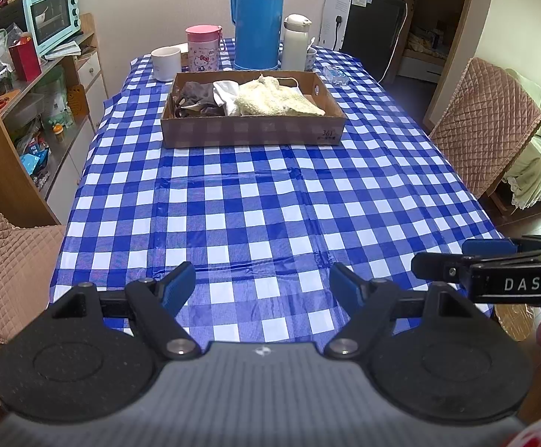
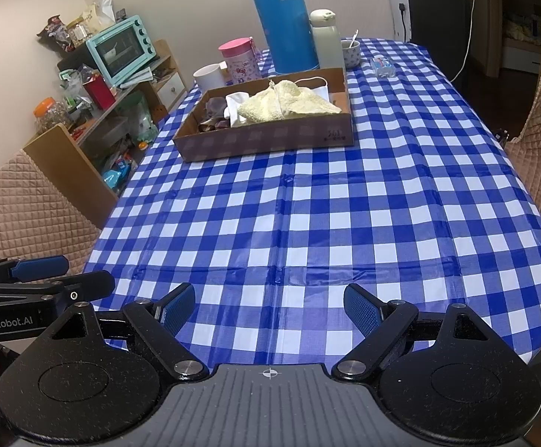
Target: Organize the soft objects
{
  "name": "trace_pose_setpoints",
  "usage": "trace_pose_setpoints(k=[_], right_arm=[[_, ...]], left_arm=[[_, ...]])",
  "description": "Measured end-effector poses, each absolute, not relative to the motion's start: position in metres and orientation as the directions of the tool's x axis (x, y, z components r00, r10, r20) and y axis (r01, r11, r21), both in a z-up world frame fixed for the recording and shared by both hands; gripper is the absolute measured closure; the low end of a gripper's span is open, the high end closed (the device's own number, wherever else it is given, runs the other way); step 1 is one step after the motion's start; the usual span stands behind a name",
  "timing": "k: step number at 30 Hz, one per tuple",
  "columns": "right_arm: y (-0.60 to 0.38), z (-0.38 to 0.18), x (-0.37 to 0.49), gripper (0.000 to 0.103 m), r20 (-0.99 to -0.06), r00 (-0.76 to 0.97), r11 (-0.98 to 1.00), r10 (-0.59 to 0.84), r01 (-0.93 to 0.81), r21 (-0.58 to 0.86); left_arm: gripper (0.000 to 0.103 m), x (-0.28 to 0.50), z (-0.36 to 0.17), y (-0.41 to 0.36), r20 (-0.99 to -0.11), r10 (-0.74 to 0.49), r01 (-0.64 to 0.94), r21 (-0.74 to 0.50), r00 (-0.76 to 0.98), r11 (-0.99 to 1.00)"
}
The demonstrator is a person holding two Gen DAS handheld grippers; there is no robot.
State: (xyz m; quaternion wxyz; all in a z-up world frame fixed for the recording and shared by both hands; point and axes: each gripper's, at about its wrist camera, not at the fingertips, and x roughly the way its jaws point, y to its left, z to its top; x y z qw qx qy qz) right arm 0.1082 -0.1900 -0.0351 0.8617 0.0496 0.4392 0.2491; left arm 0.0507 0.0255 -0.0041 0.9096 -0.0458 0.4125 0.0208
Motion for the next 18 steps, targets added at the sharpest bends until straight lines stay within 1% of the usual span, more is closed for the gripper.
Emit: trace_pose_setpoints(k=[18], right_arm=[[-0.188,-0.0366,0.1092,0.016,-0.735,0.487,0.871,0.472,-0.384,0.305]], left_arm=[[0.026,0.0511,-0.0047,0.0264,-0.752,0.0,-0.075,-0.067,0.659,0.995]])
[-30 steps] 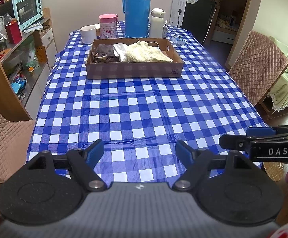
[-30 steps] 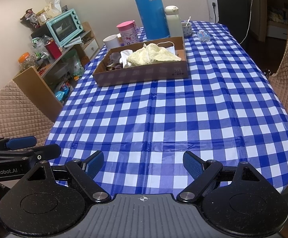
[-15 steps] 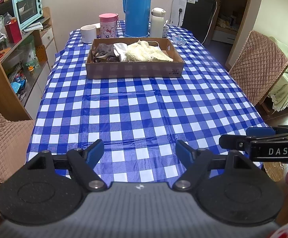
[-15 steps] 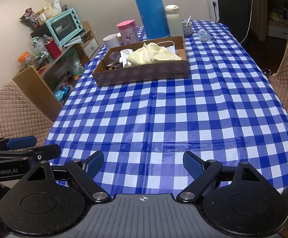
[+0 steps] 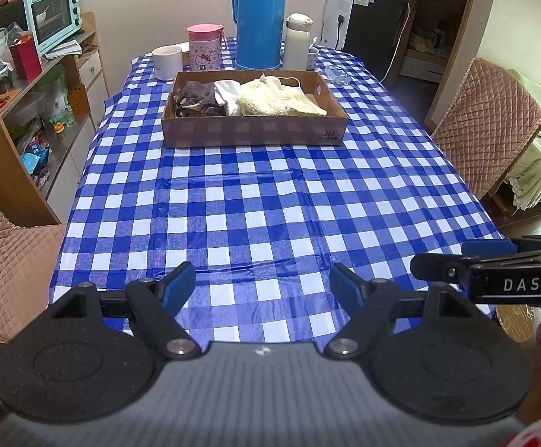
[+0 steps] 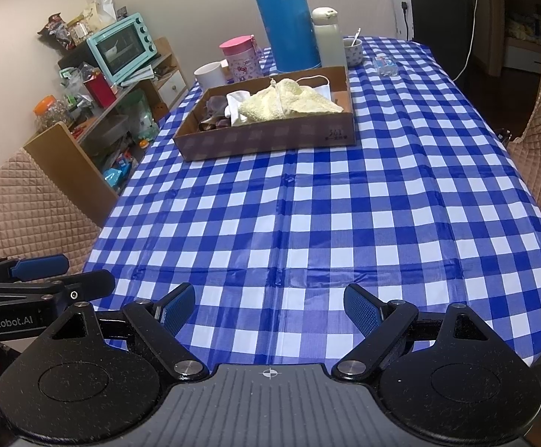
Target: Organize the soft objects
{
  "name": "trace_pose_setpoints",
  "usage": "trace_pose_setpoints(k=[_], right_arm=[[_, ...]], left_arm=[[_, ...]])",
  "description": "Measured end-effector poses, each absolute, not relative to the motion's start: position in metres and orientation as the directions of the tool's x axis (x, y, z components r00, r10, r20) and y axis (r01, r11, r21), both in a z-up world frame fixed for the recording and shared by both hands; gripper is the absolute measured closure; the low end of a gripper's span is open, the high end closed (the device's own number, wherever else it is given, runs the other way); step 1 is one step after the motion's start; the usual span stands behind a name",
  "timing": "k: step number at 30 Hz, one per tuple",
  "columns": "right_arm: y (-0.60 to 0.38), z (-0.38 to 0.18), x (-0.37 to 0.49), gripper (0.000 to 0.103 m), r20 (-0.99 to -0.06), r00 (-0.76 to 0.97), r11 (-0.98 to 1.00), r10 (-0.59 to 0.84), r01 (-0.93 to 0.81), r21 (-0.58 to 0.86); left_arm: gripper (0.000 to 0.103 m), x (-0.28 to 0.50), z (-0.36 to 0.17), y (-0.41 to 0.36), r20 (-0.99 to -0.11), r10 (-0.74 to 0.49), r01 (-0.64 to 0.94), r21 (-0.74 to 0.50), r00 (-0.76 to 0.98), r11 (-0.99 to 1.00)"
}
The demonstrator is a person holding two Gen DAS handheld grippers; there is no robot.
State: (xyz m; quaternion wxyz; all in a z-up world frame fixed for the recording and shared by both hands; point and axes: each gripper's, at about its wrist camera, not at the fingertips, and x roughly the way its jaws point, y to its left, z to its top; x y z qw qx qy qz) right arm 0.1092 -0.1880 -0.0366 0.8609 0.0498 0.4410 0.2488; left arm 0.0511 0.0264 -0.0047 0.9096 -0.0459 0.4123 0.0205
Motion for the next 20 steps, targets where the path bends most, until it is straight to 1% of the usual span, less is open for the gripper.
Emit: trace_pose_setpoints(k=[20], right_arm=[[-0.1878,-0.0377,0.112,0.016,-0.736,0.486,0.871,0.472,-0.386,0.304]], left_arm=[[0.026,0.055,-0.0068,0.0234,-0.754,0.005,-0.083,-0.065,0.657,0.994]])
